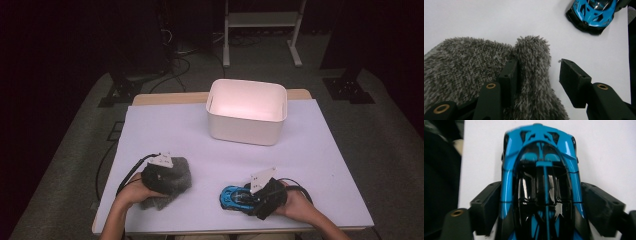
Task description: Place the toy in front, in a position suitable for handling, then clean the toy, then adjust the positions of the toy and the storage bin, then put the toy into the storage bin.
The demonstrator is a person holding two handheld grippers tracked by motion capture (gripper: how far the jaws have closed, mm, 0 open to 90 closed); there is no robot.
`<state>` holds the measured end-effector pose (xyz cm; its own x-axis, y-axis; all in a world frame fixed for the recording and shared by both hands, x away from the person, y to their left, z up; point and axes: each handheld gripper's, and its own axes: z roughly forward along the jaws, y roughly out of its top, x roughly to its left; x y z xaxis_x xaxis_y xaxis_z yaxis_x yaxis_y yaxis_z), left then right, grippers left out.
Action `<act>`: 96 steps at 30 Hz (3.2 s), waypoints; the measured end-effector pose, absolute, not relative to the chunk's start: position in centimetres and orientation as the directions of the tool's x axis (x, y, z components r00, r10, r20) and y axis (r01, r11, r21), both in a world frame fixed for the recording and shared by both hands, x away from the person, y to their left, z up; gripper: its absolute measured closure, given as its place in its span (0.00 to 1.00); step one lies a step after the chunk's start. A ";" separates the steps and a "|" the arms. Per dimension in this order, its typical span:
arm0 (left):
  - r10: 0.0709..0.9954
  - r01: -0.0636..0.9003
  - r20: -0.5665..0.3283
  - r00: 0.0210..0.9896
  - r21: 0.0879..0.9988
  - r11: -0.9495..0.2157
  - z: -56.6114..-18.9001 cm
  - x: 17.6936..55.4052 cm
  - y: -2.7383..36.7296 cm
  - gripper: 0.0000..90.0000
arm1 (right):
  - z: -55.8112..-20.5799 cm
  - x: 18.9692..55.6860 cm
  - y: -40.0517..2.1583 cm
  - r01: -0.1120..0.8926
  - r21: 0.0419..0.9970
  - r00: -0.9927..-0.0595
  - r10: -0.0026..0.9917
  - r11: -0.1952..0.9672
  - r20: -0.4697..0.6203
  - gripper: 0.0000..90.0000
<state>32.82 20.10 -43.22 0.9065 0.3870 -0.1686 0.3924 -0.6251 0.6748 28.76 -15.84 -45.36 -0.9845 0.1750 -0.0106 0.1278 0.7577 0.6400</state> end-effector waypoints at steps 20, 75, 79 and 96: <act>0.404 0.399 -0.175 0.898 0.712 -0.578 -42.9 32.8 20.5 0.45 | -44.7 29.8 -16.1 0.034 0.614 -0.997 0.069 0.789 -0.033 0.28; 0.504 0.399 -0.130 0.854 0.785 -0.474 -41.1 31.6 22.4 0.11 | -35.3 38.6 -17.5 0.168 0.742 -0.979 0.198 0.650 0.048 0.20; 0.503 0.396 -0.124 0.855 0.782 -0.481 -41.0 31.5 22.6 0.11 | -34.9 38.9 -17.1 0.169 0.743 -0.980 0.192 0.648 0.055 0.21; 0.497 0.387 -0.121 0.859 0.789 -0.477 -40.7 31.8 22.7 0.10 | -31.6 40.7 -15.8 0.128 0.748 -0.984 0.176 0.651 0.015 0.21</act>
